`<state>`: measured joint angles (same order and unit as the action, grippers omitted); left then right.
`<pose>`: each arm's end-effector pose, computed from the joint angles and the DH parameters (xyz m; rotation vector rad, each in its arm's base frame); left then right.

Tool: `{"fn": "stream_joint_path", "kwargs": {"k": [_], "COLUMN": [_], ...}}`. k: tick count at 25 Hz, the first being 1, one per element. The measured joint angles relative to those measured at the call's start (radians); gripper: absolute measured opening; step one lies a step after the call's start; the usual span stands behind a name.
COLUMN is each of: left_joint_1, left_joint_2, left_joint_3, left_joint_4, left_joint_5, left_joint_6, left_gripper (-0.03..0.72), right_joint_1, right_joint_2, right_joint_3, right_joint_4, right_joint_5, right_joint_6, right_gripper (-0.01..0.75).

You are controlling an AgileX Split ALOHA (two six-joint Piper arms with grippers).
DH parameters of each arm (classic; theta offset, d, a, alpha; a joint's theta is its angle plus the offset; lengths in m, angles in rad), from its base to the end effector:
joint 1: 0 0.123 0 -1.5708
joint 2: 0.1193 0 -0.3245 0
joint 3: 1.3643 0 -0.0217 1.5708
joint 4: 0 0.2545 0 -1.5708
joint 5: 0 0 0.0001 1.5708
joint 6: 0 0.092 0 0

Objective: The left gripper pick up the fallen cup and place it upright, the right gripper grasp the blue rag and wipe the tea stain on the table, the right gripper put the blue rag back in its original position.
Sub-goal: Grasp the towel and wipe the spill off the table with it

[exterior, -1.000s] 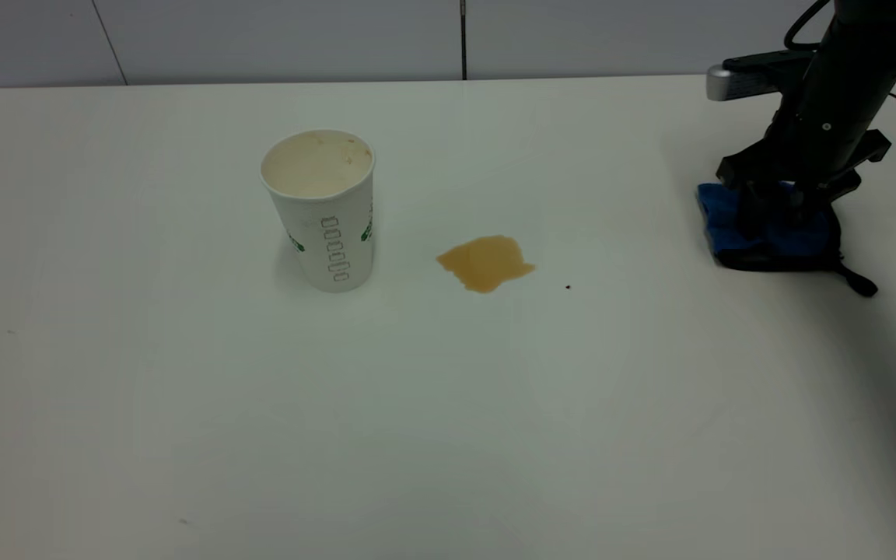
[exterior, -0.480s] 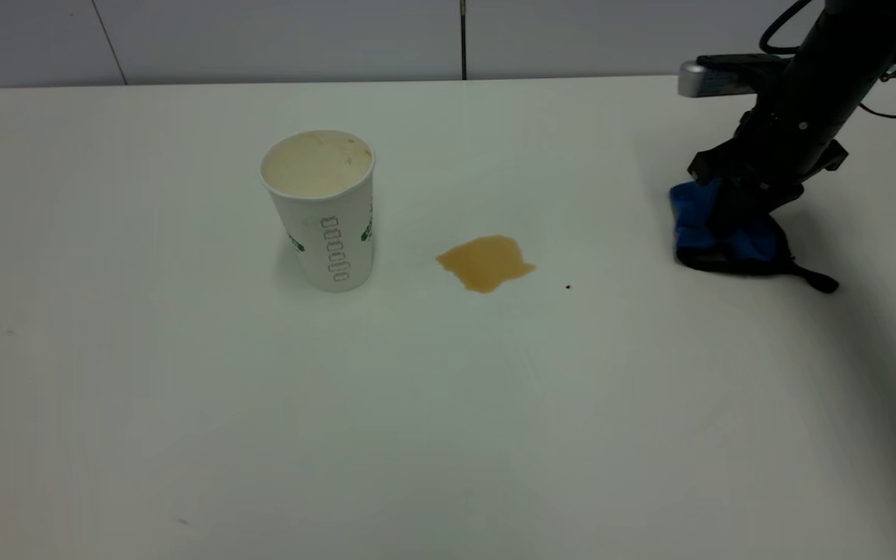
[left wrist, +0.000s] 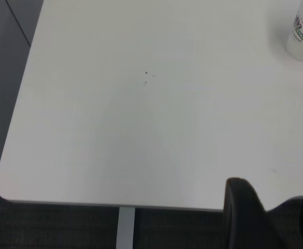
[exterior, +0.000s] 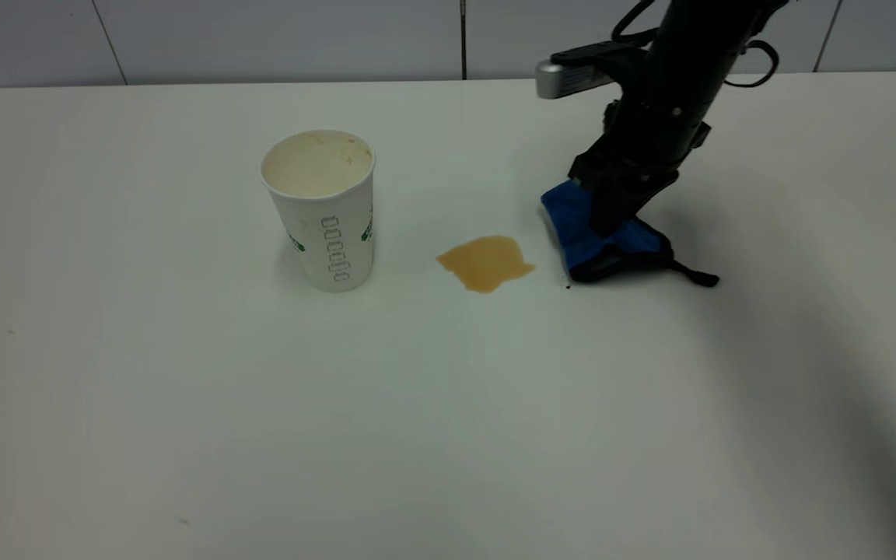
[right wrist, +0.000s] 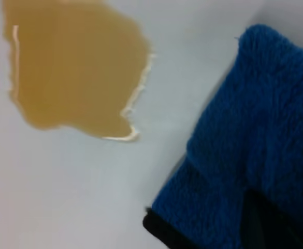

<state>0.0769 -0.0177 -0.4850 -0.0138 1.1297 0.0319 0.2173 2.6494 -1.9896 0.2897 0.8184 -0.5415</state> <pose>-0.0443 -0.0046 0.2682 -0.0462 2.1104 0.0484 0.5288 0.1364 0.0334 -0.8323 2.7935 0.2886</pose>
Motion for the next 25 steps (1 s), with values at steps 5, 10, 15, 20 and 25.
{"fn": "stream_joint_path", "kwargs": {"k": [5, 10, 15, 20, 25], "left_joint_1": [0.000, 0.000, 0.000, 0.000, 0.000], "left_joint_2": [0.000, 0.000, 0.000, 0.000, 0.000], "left_joint_3": [0.000, 0.000, 0.000, 0.000, 0.000], "left_joint_4": [-0.001, -0.001, -0.001, -0.001, -0.001], "left_joint_5": [0.000, 0.000, 0.000, 0.000, 0.000], "left_joint_6": [0.000, 0.000, -0.001, -0.001, -0.001], "left_gripper": [0.305, 0.305, 0.305, 0.305, 0.305], "right_joint_1": [0.065, 0.112, 0.161, 0.205, 0.223], "right_joint_2": [0.006, 0.006, 0.007, 0.009, 0.030], "right_joint_3": [0.000, -0.001, -0.001, -0.001, -0.001], "right_joint_4": [-0.042, -0.048, -0.046, -0.040, -0.013], "right_joint_5": [-0.030, -0.040, -0.047, -0.089, -0.135], "right_joint_6": [0.058, 0.106, 0.172, 0.242, 0.263], "right_gripper": [0.059, 0.059, 0.059, 0.059, 0.059]}}
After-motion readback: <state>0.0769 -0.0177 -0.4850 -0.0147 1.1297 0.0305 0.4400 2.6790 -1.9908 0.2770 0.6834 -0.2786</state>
